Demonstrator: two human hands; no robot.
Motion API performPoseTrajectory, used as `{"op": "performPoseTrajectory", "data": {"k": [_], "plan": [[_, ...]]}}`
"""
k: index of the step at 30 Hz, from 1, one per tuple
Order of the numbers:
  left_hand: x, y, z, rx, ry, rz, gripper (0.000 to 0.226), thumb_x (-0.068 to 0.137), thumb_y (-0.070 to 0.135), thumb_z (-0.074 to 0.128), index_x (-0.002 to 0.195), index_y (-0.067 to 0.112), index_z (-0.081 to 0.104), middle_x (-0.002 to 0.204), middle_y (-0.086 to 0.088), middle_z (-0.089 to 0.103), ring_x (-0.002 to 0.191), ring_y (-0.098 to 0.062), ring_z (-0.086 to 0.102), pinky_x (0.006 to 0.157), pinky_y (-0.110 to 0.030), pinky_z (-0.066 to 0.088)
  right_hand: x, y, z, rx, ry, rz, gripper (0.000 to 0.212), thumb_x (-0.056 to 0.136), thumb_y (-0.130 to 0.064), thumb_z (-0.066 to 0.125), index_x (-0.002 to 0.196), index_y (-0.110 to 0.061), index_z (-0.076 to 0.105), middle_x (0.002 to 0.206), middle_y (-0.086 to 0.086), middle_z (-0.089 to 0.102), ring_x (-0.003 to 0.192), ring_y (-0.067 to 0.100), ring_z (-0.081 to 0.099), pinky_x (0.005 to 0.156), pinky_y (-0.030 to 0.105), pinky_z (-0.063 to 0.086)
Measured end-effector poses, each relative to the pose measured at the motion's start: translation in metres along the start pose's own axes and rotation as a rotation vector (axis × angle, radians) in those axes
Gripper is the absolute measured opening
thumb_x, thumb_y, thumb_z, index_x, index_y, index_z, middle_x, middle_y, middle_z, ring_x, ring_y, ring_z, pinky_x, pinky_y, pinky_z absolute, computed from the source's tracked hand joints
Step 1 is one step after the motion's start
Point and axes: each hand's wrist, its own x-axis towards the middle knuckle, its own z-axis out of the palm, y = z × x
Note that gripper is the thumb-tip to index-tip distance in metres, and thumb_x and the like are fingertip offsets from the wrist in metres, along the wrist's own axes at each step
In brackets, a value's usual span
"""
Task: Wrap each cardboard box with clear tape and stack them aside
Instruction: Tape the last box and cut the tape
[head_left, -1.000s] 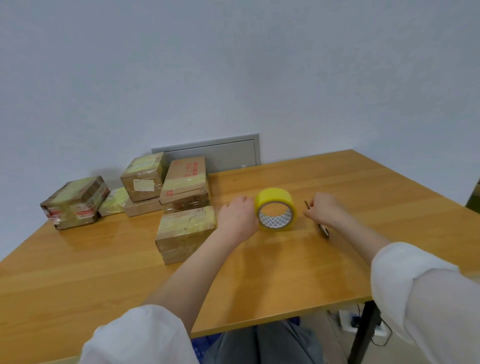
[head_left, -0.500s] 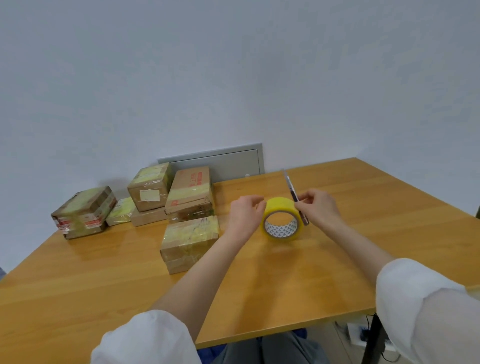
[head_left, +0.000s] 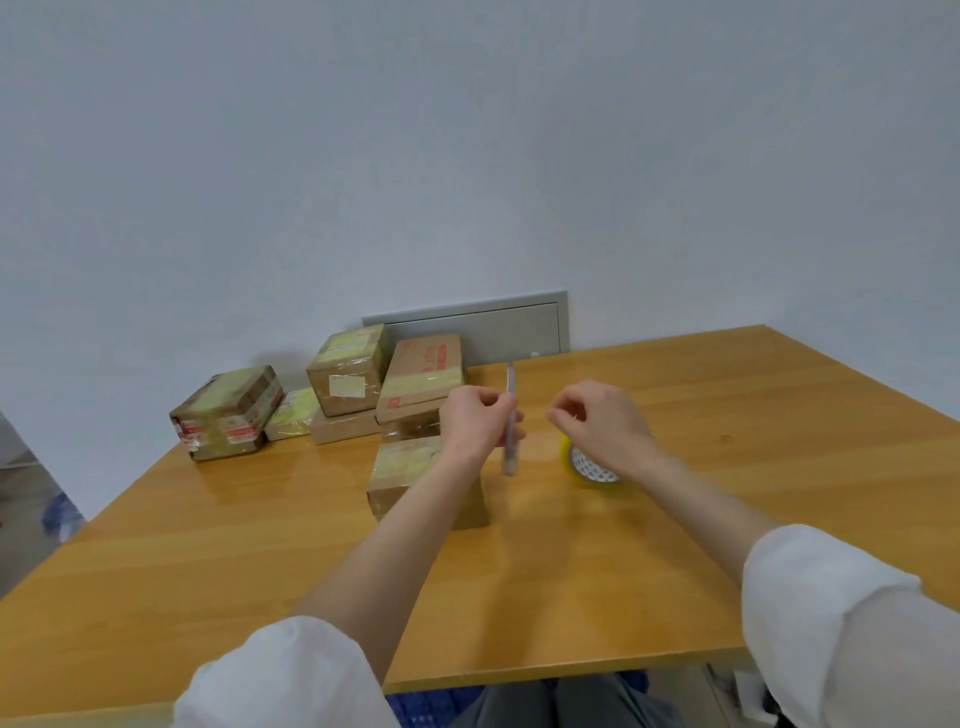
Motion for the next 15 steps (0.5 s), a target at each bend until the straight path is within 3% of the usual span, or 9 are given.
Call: {"op": "performPoseTrajectory", "data": {"k": [2, 5, 9, 12, 15], "plan": [[0.000, -0.006, -0.012, 0.136, 0.065, 0.064, 0.017, 0.095, 0.017, 0.054, 0.086, 0.009, 0.066, 0.073, -0.005, 0.067, 0.058, -0.016, 0.068, 0.061, -0.028, 0.059, 0.012, 0.004, -0.007, -0.186, -0.052, 0.067, 0.025, 0.093, -0.040, 0.055, 0.106, -0.021, 0.065, 0.106, 0.002, 0.060, 0.102, 0.023, 0.056, 0.082, 0.035, 0.047], [-0.004, -0.022, -0.022, 0.499, 0.083, 0.163, 0.017, 0.095, 0.022, 0.054, 0.092, 0.011, 0.067, 0.077, -0.002, 0.066, 0.068, -0.018, 0.065, 0.067, -0.034, 0.058, 0.031, 0.005, -0.008, -0.471, -0.268, 0.109, 0.049, 0.091, -0.059, 0.046, 0.129, -0.029, 0.054, 0.129, 0.004, 0.055, 0.121, 0.026, 0.050, 0.093, 0.038, 0.043], [-0.010, -0.042, -0.020, 0.764, 0.080, 0.192, 0.026, 0.097, 0.024, 0.049, 0.096, 0.011, 0.072, 0.080, -0.003, 0.068, 0.073, -0.021, 0.062, 0.062, -0.032, 0.051, 0.048, 0.003, -0.005, -0.631, -0.518, 0.158, 0.060, 0.090, -0.070, 0.036, 0.135, -0.034, 0.050, 0.132, 0.001, 0.057, 0.119, 0.025, 0.053, 0.084, 0.035, 0.044], [-0.008, -0.044, -0.018, 0.799, 0.097, 0.200, 0.028, 0.098, 0.024, 0.047, 0.097, 0.012, 0.073, 0.078, -0.003, 0.067, 0.071, -0.021, 0.058, 0.056, -0.029, 0.040, 0.055, -0.002, -0.007, -0.607, -0.600, 0.174, 0.056, 0.085, -0.066, 0.052, 0.130, -0.034, 0.055, 0.126, -0.002, 0.060, 0.114, 0.023, 0.055, 0.079, 0.032, 0.044], [-0.008, -0.045, -0.017, 0.826, 0.109, 0.213, 0.028, 0.098, 0.025, 0.046, 0.101, 0.014, 0.072, 0.083, -0.003, 0.068, 0.074, -0.020, 0.061, 0.057, -0.028, 0.044, 0.055, -0.007, -0.005, -0.451, -0.678, 0.179, 0.053, 0.080, -0.054, 0.069, 0.126, -0.029, 0.061, 0.130, 0.000, 0.058, 0.116, 0.023, 0.054, 0.089, 0.035, 0.047]]}}
